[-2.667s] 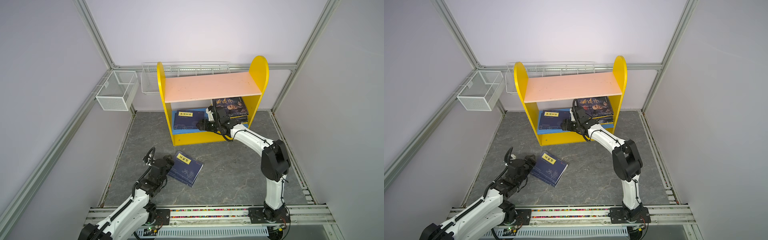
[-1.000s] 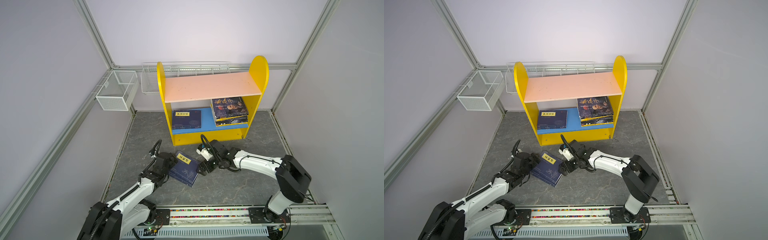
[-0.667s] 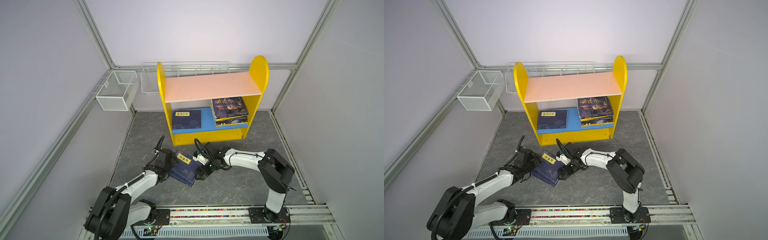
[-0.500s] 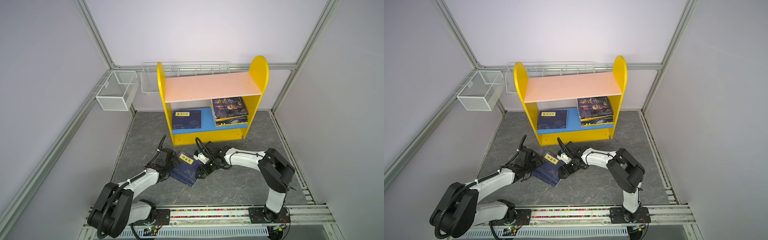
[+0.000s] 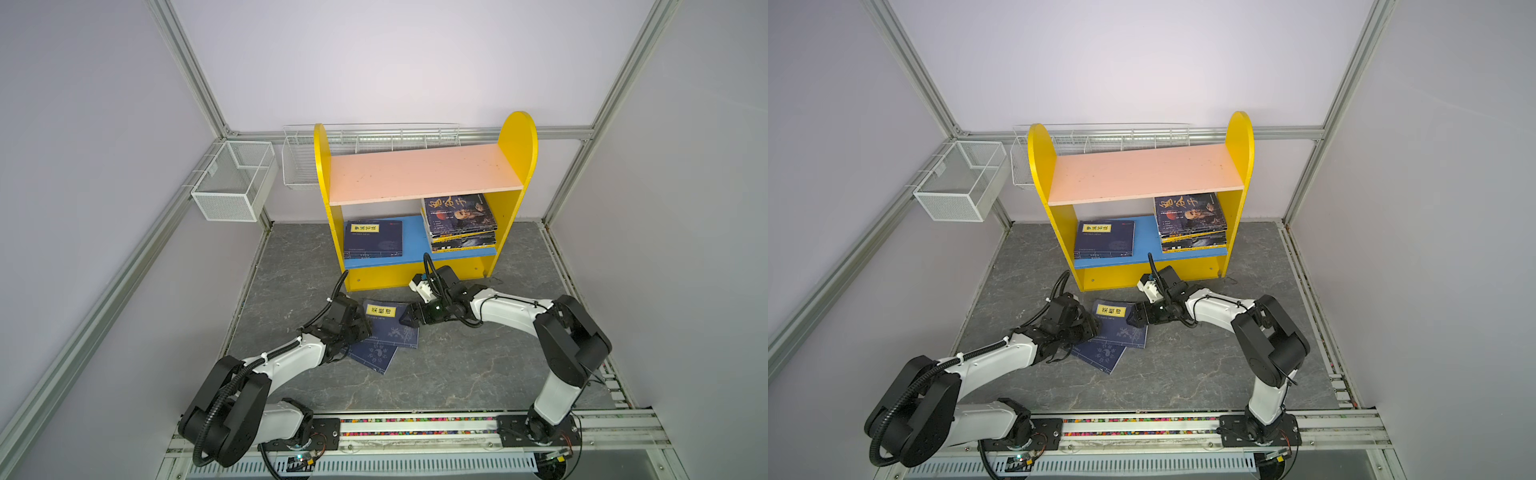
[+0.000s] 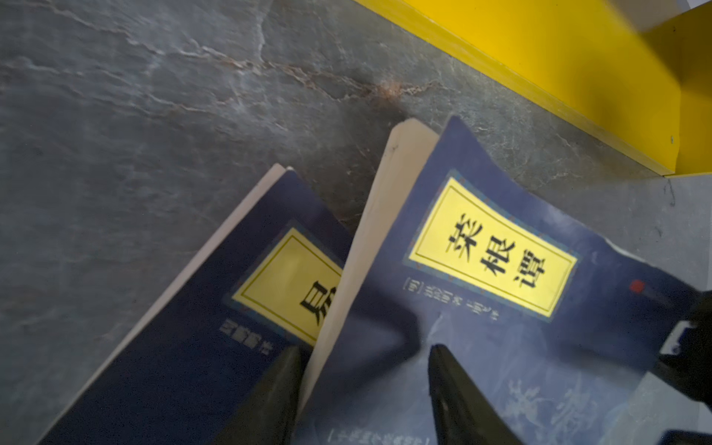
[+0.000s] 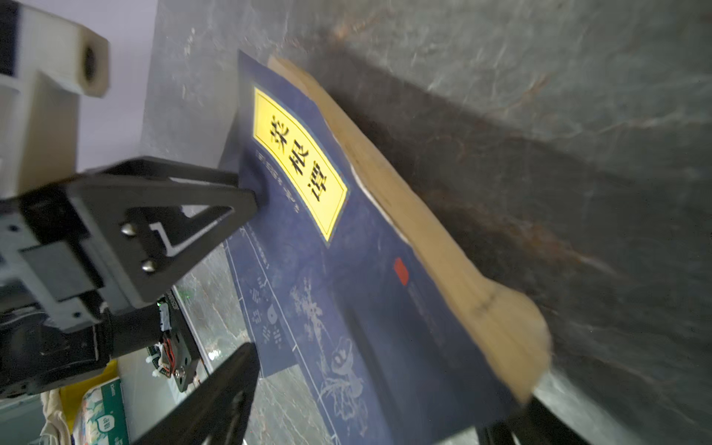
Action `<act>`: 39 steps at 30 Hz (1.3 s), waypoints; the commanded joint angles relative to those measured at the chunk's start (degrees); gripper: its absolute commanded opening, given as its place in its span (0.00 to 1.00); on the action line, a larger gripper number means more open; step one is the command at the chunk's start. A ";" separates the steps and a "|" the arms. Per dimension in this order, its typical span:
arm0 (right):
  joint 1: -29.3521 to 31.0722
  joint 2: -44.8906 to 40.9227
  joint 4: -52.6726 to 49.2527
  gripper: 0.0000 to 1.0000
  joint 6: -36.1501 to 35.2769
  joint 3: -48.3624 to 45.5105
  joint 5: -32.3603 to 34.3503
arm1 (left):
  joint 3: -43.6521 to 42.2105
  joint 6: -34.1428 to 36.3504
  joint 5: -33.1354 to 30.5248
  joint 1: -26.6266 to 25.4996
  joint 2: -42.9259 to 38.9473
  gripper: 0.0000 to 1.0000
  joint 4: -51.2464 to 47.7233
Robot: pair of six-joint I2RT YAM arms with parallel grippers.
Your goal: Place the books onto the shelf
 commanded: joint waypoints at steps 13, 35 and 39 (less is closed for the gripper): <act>-1.87 1.44 -6.36 0.85 -0.35 -6.16 -0.87 | 1.73 0.87 1.01 -0.57 2.48 0.54 -0.29; -4.46 -2.62 15.94 0.56 13.58 -6.08 -15.63 | 2.86 1.23 2.44 -0.66 6.68 0.15 0.67; -4.35 -4.44 16.30 0.52 13.09 -6.82 -14.86 | 2.87 1.19 2.53 -0.66 7.31 0.10 1.01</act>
